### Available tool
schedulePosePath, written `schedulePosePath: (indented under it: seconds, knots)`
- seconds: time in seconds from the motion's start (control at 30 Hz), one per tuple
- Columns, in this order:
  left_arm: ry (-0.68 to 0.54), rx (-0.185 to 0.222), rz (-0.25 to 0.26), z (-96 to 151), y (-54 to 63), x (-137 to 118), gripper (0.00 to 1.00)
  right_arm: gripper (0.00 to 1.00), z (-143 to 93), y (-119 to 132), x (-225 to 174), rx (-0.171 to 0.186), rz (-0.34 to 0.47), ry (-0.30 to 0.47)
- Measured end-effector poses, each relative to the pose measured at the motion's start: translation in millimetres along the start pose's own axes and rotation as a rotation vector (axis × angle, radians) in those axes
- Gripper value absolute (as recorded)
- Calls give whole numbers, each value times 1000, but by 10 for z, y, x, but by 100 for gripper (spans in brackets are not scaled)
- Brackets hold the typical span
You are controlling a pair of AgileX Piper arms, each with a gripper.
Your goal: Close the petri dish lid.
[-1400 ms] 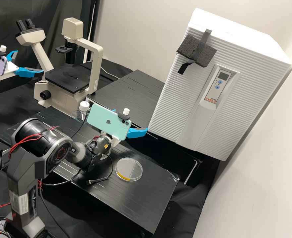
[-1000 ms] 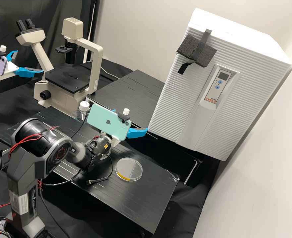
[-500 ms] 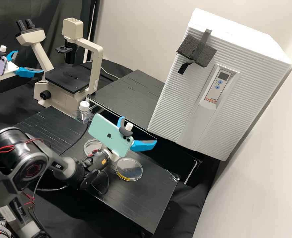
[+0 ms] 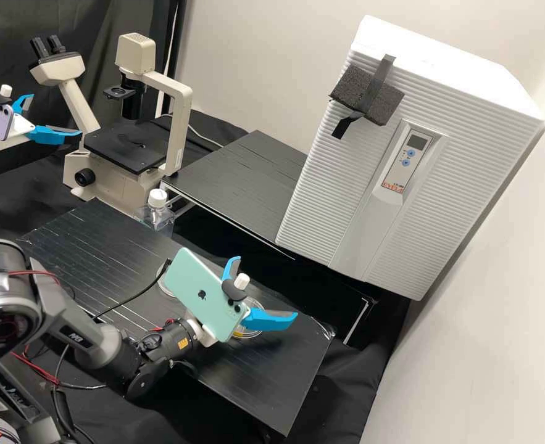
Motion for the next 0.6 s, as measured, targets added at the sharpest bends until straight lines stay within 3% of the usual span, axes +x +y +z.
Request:
schedulePosePath:
  seconds: [0.6]
  knots:
    - [0,0,0,0,0,0,100,100,43,-121,-231,9,-46,-4]
